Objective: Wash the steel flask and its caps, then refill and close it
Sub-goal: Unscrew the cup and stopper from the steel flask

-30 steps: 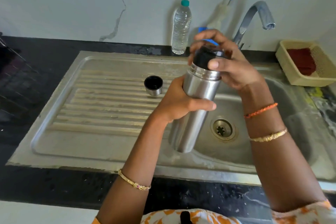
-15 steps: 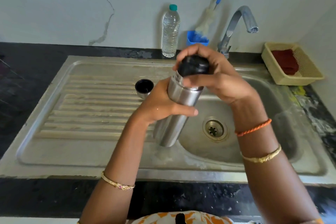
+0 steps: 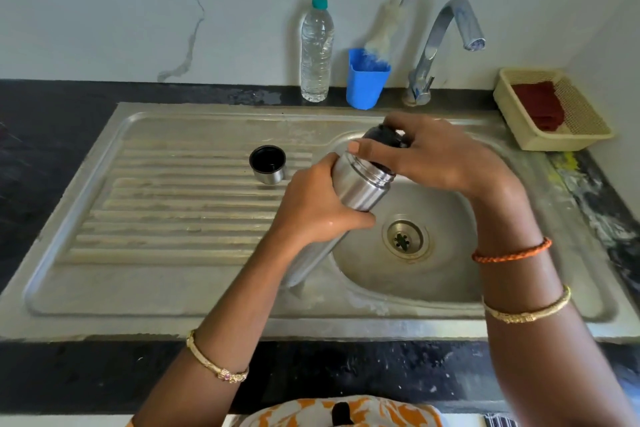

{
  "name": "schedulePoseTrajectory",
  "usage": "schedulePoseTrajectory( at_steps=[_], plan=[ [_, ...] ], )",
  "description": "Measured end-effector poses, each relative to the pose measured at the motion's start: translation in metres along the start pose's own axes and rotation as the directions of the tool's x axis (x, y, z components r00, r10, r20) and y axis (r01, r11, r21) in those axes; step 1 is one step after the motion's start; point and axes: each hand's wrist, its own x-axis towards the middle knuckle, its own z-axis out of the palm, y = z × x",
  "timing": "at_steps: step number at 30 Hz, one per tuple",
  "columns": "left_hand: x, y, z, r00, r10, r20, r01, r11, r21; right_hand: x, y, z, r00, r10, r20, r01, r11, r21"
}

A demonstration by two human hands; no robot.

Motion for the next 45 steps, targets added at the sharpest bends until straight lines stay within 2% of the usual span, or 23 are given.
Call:
schedulePoseTrajectory(
  at_steps=[3, 6, 9, 11, 12, 14, 15, 16, 17, 19, 22, 25, 29, 31, 32, 34, 36, 38, 40, 43, 45],
  plan=[
    [0.005, -0.006, -0.012, 0.987, -0.032, 0.156, 0.04, 0.998, -0.047, 0.003, 0.012, -0.009, 0.966, -0.21, 0.151, 0.177, 0.962, 0.21],
    [0.007, -0.01, -0.021, 0.959, -0.049, 0.28, 0.076, 0.993, -0.087, 0.008, 0.025, -0.011, 0.901, -0.346, 0.262, 0.262, 0.915, 0.308],
    [0.008, -0.008, -0.021, 0.966, -0.066, 0.25, 0.083, 0.995, -0.06, 0.009, 0.031, -0.008, 0.872, -0.409, 0.268, 0.274, 0.862, 0.426],
    [0.005, -0.004, -0.018, 0.983, -0.069, 0.172, 0.073, 0.997, -0.017, 0.007, 0.028, -0.007, 0.893, -0.372, 0.253, 0.215, 0.848, 0.485],
    [0.004, -0.001, -0.017, 0.991, -0.065, 0.117, 0.063, 0.998, 0.019, 0.006, 0.021, -0.007, 0.932, -0.281, 0.23, 0.152, 0.877, 0.456],
    [0.001, 0.004, -0.013, 0.999, -0.034, 0.018, 0.032, 0.994, 0.1, 0.002, 0.004, -0.006, 0.988, 0.02, 0.155, -0.058, 0.967, 0.247],
    [0.0, 0.005, -0.012, 1.0, -0.017, -0.013, 0.018, 0.991, 0.134, 0.003, -0.002, -0.003, 0.99, 0.105, 0.09, -0.115, 0.987, 0.113],
    [-0.002, 0.006, -0.01, 0.999, -0.004, -0.032, 0.009, 0.987, 0.16, 0.003, -0.005, 0.001, 0.992, 0.123, 0.027, -0.123, 0.992, 0.0],
    [-0.003, 0.007, -0.009, 0.999, 0.002, -0.04, 0.005, 0.984, 0.178, 0.004, -0.007, 0.003, 0.995, 0.1, -0.016, -0.1, 0.993, -0.055],
    [-0.002, 0.009, -0.011, 1.0, -0.003, -0.02, 0.007, 0.981, 0.196, 0.005, -0.006, 0.003, 0.998, 0.052, -0.036, -0.052, 0.999, -0.016],
    [0.003, 0.006, -0.02, 0.993, -0.059, 0.099, 0.045, 0.989, 0.141, 0.005, 0.005, -0.007, 0.992, -0.087, 0.088, 0.075, 0.989, 0.128],
    [0.006, 0.0, -0.028, 0.968, -0.115, 0.223, 0.106, 0.993, 0.051, 0.004, 0.015, -0.019, 0.93, -0.311, 0.196, 0.26, 0.934, 0.246],
    [0.006, -0.002, -0.026, 0.972, -0.112, 0.206, 0.114, 0.993, 0.001, 0.005, 0.024, -0.023, 0.857, -0.437, 0.272, 0.288, 0.845, 0.45],
    [0.007, -0.002, -0.025, 0.976, -0.106, 0.188, 0.112, 0.993, -0.023, 0.004, 0.021, -0.018, 0.882, -0.377, 0.281, 0.203, 0.844, 0.496],
    [0.006, -0.001, -0.024, 0.979, -0.1, 0.178, 0.105, 0.994, -0.024, 0.003, 0.017, -0.016, 0.925, -0.276, 0.261, 0.134, 0.88, 0.455],
    [0.007, 0.0, -0.023, 0.982, -0.086, 0.166, 0.088, 0.996, -0.006, 0.002, 0.004, -0.012, 0.98, -0.027, 0.197, -0.03, 0.96, 0.279],
    [0.006, 0.0, -0.022, 0.984, -0.077, 0.16, 0.076, 0.997, 0.01, 0.003, -0.004, -0.008, 0.989, 0.064, 0.134, -0.079, 0.991, 0.111],
    [0.005, -0.001, -0.021, 0.985, -0.075, 0.153, 0.075, 0.997, 0.006, 0.003, -0.008, -0.005, 0.996, 0.023, 0.091, -0.025, 1.0, 0.014],
    [0.004, -0.003, -0.022, 0.984, -0.076, 0.16, 0.077, 0.997, -0.004, 0.001, -0.007, -0.011, 0.991, -0.07, 0.112, 0.073, 0.997, -0.02],
    [0.002, -0.006, -0.025, 0.98, -0.082, 0.182, 0.094, 0.994, -0.058, 0.001, -0.005, -0.026, 0.948, -0.236, 0.214, 0.224, 0.972, 0.076],
    [-0.003, -0.01, -0.027, 0.982, -0.084, 0.167, 0.105, 0.987, -0.121, 0.004, 0.001, -0.03, 0.928, -0.316, 0.198, 0.277, 0.939, 0.203]
  ],
)
